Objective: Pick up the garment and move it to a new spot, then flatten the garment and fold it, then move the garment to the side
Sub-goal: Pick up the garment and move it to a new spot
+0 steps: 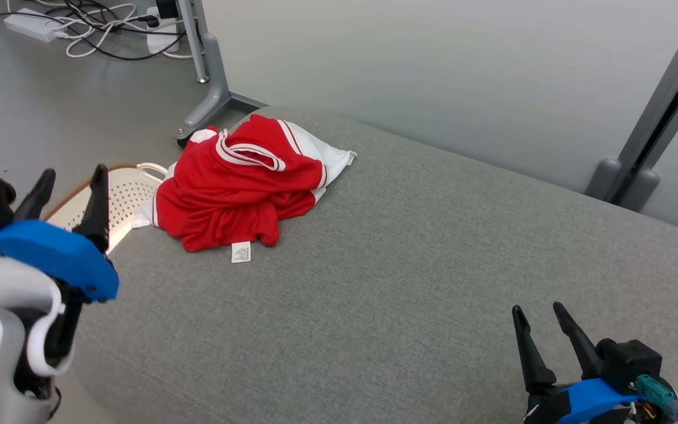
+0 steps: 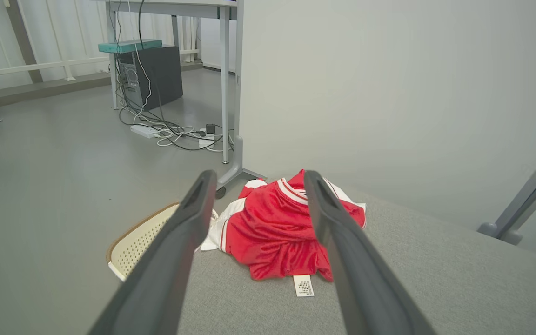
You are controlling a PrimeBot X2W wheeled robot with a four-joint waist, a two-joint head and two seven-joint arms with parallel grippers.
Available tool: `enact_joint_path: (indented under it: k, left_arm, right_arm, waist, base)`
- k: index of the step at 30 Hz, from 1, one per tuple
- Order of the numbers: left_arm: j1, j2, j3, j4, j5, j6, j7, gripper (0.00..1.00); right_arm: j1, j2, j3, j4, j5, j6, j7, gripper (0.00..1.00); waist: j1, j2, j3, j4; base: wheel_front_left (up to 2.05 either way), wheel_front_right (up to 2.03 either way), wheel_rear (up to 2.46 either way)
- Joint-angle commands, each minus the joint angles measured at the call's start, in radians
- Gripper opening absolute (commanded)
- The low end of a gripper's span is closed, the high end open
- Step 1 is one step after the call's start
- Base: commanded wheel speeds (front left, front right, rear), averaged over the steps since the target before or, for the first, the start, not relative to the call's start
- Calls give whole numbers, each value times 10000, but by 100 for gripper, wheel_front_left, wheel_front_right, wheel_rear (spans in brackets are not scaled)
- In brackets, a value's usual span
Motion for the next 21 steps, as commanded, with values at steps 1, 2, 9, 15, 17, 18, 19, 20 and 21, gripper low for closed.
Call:
enact_joint_path:
  k: [1, 2, 9, 15, 17, 18, 19, 20, 21]
  left_arm:
    - [-917, 102, 37, 460, -267, -133, 623, 100]
    - [-1258, 108, 91, 675, -426, -160, 892, 100]
    - [-2771, 11, 730, 2100, -1525, -50, 2019, 100]
    - [-3525, 248, 1268, 3136, -2065, 464, 2810, 100]
    - [-3672, 436, 1441, 3356, -2091, 693, 3002, 100]
    - [-3723, 531, 1502, 3438, -2083, 794, 3078, 100]
    - [-3765, 633, 1599, 3501, -2102, 869, 3142, 100]
    - [-3802, 724, 1664, 3543, -2122, 922, 3185, 100]
    - [-3852, 785, 1771, 3591, -2187, 964, 3185, 100]
  right_arm:
    - [106, -63, -64, -187, -21, 4, 21, 100]
    - [67, -69, -35, -256, -74, 3, 91, 100]
    - [-235, -62, 138, -959, -463, 3, 515, 100]
    - [-570, -59, 259, -1736, -791, 3, 858, 100]
    - [-667, -62, 291, -1957, -886, 4, 955, 100]
    - [-702, -60, 270, -2081, -920, 3, 993, 100]
    - [-739, -60, 286, -2186, -946, 3, 1028, 100]
    - [-767, -57, 258, -2287, -993, 4, 1067, 100]
    - [-779, -57, 262, -2387, -1017, 4, 1103, 100]
  waist:
    - [1, -1, 234, -131]
    - [1, -1, 409, -285]
    - [1, -1, 1524, -1337]
    - [1, -1, 2610, -2385]
    - [1, -1, 2964, -2709]
    - [1, -1, 3139, -2857]
    - [1, -1, 3318, -3002]
    - [1, -1, 3482, -3127]
    - [1, -1, 3655, -3252]
  base:
    - [0, 0, 0]
    - [0, 0, 0]
    - [0, 0, 0]
    - [0, 0, 0]
    - [0, 0, 0]
    - [0, 0, 0]
    - [0, 0, 0]
    - [0, 0, 0]
    - [0, 0, 0]
